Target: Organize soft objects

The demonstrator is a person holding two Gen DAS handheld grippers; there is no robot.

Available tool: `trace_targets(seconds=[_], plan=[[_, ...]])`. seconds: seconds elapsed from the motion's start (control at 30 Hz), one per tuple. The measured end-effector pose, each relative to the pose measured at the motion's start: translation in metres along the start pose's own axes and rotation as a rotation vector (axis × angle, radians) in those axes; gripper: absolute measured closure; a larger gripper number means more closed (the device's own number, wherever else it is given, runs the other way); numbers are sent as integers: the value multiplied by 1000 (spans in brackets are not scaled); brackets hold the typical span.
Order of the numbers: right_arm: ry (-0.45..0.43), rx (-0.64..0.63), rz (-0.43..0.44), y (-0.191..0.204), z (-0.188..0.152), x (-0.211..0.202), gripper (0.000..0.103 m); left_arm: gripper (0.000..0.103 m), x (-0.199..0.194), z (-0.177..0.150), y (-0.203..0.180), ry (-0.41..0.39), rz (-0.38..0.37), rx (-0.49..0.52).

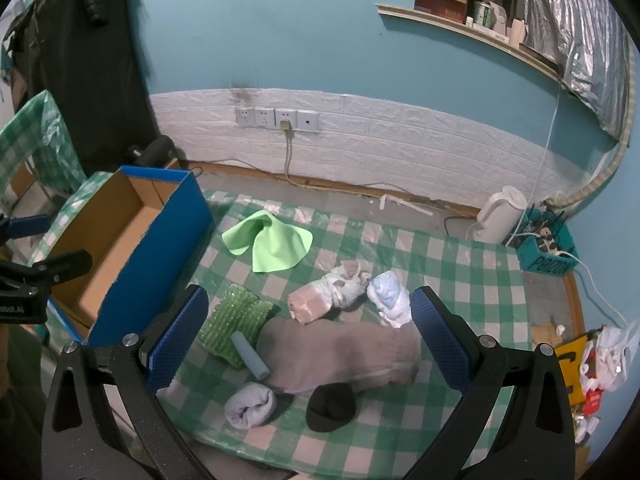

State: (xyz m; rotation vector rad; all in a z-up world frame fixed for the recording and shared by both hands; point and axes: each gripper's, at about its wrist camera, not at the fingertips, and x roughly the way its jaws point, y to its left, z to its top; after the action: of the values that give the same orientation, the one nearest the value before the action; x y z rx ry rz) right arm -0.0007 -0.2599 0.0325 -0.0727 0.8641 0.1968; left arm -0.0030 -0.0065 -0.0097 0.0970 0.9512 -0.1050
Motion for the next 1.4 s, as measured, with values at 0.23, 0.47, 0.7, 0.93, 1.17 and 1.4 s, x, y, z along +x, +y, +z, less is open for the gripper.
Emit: trace_targets(seconds=[0.23,0.47,0.7,0.93,1.17,1.4], plan=[[1,1,0,-1,0,0,3,2,0,0,-1,1,1,0],[3,1,0,-1,-1,0,3,2,0,-1,-2,1,-1,3],[3,1,-1,-3,-1,0,3,2,0,-1,-3,2,-1,1],[5,1,0,-2,-1,0,3,2,0,0,-3,2,0,3],[5,3,-1,-3,-1,0,3,2,0,-1,-5,4,-2,3],[6,2,0,-2,-1,0,3,2,0,-1,-8,7,-1,3]])
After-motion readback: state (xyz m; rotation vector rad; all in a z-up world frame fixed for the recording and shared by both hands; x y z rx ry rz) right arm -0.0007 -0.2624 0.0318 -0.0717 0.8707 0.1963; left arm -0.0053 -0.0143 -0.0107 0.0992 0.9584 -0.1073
